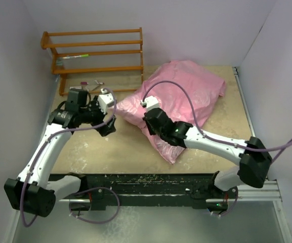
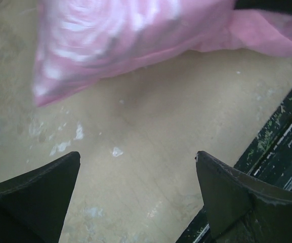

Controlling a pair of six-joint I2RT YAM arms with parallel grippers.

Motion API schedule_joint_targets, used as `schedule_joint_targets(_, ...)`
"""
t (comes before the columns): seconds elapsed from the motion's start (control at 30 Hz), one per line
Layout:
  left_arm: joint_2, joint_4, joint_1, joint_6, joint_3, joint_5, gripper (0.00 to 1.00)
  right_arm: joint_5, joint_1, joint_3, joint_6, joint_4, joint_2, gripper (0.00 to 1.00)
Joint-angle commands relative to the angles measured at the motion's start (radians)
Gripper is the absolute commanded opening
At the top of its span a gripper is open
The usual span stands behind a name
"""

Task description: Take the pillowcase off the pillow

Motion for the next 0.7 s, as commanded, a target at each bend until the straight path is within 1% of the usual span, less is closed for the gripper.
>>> schedule_joint_targets(0.0, -0.088, 0.020, -0.133, 0.086, 0.021, -0.043, 0.99, -0.177, -0.002, 0.110, -0.006, 0.133, -0.126, 0.00)
schedule_joint_targets(0.13, -0.157, -0.017, -0.171, 0.244, 0.126, -0.033, 0.99, -0.315, -0.004, 0.182, -0.032, 0.126, -0.176, 0.00)
schedule_joint_targets(0.2, -0.223, 0.000, -0.177, 0.347, 0.159, -0.005, 0.99, -0.380, -0.007, 0.229, -0.041, 0.096, -0.161, 0.00)
schedule_joint_targets(0.27, -0.279, 0.014, -0.182, 0.481, 0.165, 0.045, 0.99, -0.431, -0.008, 0.269, -0.043, 0.075, -0.134, 0.00)
schedule_joint_targets(0.33, -0.312, 0.021, -0.183, 0.606, 0.156, 0.070, 0.99, -0.476, -0.008, 0.296, -0.041, 0.070, -0.110, 0.00)
schedule_joint_targets(0.43, -0.332, 0.020, -0.183, 0.769, 0.129, 0.066, 0.99, -0.554, -0.008, 0.307, -0.030, 0.097, -0.092, 0.00)
schedule_joint_targets(0.53, -0.360, 0.048, -0.183, 0.915, 0.067, 0.079, 0.99, -0.645, -0.009, 0.337, -0.026, 0.102, -0.070, 0.00)
schedule_joint_targets(0.63, -0.386, 0.115, -0.185, 1.033, -0.016, 0.080, 0.99, -0.702, -0.009, 0.377, -0.032, 0.084, -0.047, 0.00)
schedule_joint_targets(0.67, -0.385, 0.126, -0.184, 1.046, -0.031, 0.077, 0.99, -0.707, -0.009, 0.386, -0.032, 0.084, -0.048, 0.00)
